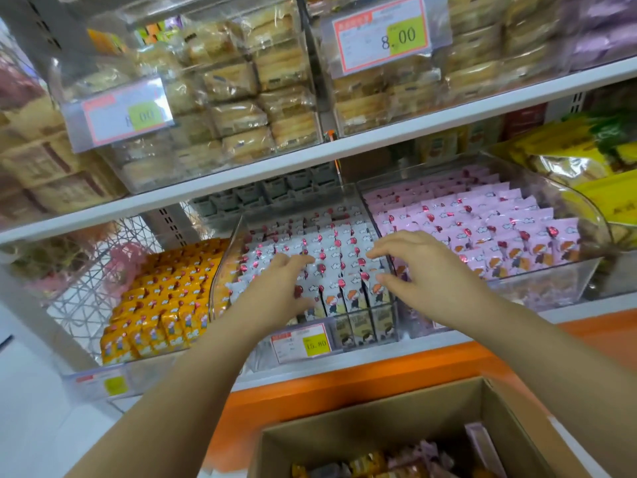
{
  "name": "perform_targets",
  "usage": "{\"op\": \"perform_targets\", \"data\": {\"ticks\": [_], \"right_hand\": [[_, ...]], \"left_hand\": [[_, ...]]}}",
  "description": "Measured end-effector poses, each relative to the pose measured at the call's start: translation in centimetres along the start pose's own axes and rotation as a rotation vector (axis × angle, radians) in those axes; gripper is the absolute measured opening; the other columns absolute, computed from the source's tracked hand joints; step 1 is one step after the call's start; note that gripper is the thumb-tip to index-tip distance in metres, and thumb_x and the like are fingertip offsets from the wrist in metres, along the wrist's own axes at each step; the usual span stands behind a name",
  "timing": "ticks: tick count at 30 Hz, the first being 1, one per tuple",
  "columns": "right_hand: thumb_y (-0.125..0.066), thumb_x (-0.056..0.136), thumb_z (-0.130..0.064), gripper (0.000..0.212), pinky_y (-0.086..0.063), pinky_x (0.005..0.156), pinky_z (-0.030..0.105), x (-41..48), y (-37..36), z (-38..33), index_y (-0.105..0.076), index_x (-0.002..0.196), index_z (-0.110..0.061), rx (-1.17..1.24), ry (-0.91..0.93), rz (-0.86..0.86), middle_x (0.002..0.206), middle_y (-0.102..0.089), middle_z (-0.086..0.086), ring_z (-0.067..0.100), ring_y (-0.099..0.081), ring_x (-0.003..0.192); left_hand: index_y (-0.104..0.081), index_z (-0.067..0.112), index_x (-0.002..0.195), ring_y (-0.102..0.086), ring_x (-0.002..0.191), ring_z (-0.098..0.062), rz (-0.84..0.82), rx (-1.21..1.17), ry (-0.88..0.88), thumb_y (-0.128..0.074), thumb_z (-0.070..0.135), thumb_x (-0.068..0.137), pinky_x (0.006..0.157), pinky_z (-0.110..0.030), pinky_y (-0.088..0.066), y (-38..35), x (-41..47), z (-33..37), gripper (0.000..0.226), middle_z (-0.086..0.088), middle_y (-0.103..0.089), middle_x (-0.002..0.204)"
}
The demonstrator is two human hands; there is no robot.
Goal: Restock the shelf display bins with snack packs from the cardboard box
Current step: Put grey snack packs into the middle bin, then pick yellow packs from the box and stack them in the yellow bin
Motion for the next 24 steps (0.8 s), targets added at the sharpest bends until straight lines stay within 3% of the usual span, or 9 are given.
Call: {"op": "perform_targets", "data": {"ticks": [4, 6, 8, 12, 16, 18, 20, 22, 24], "right_hand": [[-0.058, 0.087, -0.018, 0.022, -0.042, 0.086, 0.033, -2.5, -0.4, -3.0, -0.069, 0.107, -0.016, 0.02, 0.175, 0.083, 0.103, -0.066, -0.002, 0.012, -0.052, 0.095], [-0.055, 0.086, -0.019, 0.022, -0.039, 0.078, 0.025, -4.5, -2.2, -3.7, -0.07, 0.102, -0.015, 0.028, 0.206, 0.006, 0.094, -0.065, -0.003, 0.007, -0.048, 0.085], [-0.056, 0.087, -0.02, 0.02, -0.038, 0.075, 0.02, -7.0, -4.5, -3.5, -0.069, 0.101, -0.016, 0.025, 0.198, -0.101, 0.094, -0.066, -0.004, 0.007, -0.053, 0.085], [-0.057, 0.093, -0.026, 0.026, -0.031, 0.073, 0.021, -12.6, -9.9, 0.9, -0.062, 0.119, -0.023, -0.093, -0.031, -0.448, 0.114, -0.064, -0.006, 0.011, -0.058, 0.101], [-0.059, 0.093, -0.025, 0.039, -0.036, 0.095, 0.029, -18.3, -14.2, 8.5, -0.053, 0.131, -0.017, -0.093, -0.42, -0.77, 0.123, -0.06, 0.001, 0.017, -0.056, 0.11], [-0.061, 0.091, -0.022, 0.04, -0.041, 0.09, 0.03, -20.4, -15.5, 11.4, -0.054, 0.129, -0.012, -0.097, -0.545, -0.828, 0.122, -0.059, 0.008, 0.024, -0.056, 0.113], [-0.061, 0.091, -0.021, 0.035, -0.038, 0.084, 0.028, -22.0, -17.2, 13.1, -0.057, 0.122, -0.008, -0.07, -0.617, -0.856, 0.119, -0.06, 0.012, 0.029, -0.055, 0.113], [-0.062, 0.09, -0.023, 0.014, -0.035, 0.076, 0.026, -23.4, -19.0, 14.3, -0.062, 0.098, -0.012, -0.036, -0.694, -0.848, 0.103, -0.062, 0.01, 0.029, -0.056, 0.101], [-0.062, 0.089, -0.021, 0.015, -0.036, 0.07, 0.03, -24.9, -20.4, 14.5, -0.054, 0.078, -0.016, -0.015, -0.739, -0.85, 0.089, -0.059, 0.012, 0.029, -0.055, 0.089]], "left_hand": [[-0.051, 0.024, 0.131, -0.061, 0.087, -0.018, 0.346, 0.044, -0.07, -0.059, 0.026, 0.093, 0.073, -0.035, -0.05, 2.7, -3.2, 0.5, 0.039, -0.002, -0.046, 0.128], [-0.06, 0.019, 0.118, -0.062, 0.082, -0.017, 0.511, -0.043, -0.202, -0.057, 0.021, 0.093, 0.067, -0.032, -0.046, 2.2, -6.0, 1.7, 0.025, -0.002, -0.057, 0.113], [-0.062, 0.016, 0.109, -0.059, 0.079, -0.016, 0.535, -0.149, -0.32, -0.05, 0.021, 0.092, 0.064, -0.032, -0.046, -0.7, -8.5, 2.7, 0.022, -0.001, -0.06, 0.102], [-0.063, 0.02, 0.104, -0.059, 0.082, -0.015, 0.302, -0.316, -0.309, -0.048, 0.022, 0.09, 0.07, -0.036, -0.052, -11.1, -10.6, 2.7, 0.021, 0.003, -0.062, 0.099], [-0.057, 0.026, 0.119, -0.061, 0.094, -0.016, -0.086, -0.448, -0.071, -0.055, 0.014, 0.091, 0.083, -0.038, -0.052, -21.5, -10.9, 0.7, 0.03, 0.009, -0.06, 0.103], [-0.054, 0.024, 0.126, -0.061, 0.096, -0.016, -0.232, -0.498, 0.044, -0.055, 0.015, 0.094, 0.085, -0.029, -0.049, -25.5, -11.2, -0.6, 0.033, 0.006, -0.061, 0.108], [-0.052, 0.021, 0.129, -0.061, 0.096, -0.016, -0.317, -0.531, 0.133, -0.054, 0.016, 0.095, 0.082, -0.021, -0.043, -28.5, -11.7, -1.9, 0.034, 0.003, -0.062, 0.112], [-0.052, 0.017, 0.129, -0.059, 0.103, -0.015, -0.376, -0.554, 0.199, -0.053, 0.016, 0.096, 0.083, -0.016, -0.039, -30.9, -12.2, -2.9, 0.033, 0.0, -0.062, 0.113], [-0.053, 0.014, 0.13, -0.057, 0.104, -0.015, -0.418, -0.568, 0.233, -0.051, 0.015, 0.097, 0.079, -0.012, -0.035, -32.6, -12.8, -3.2, 0.033, -0.003, -0.062, 0.115]]}}
Point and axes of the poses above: each hand's wrist, its own x-axis towards the middle knuckle, its own y-axis out of the back of the hand, z = x × y, the point moved 7 cm from there along x, towards the middle knuckle
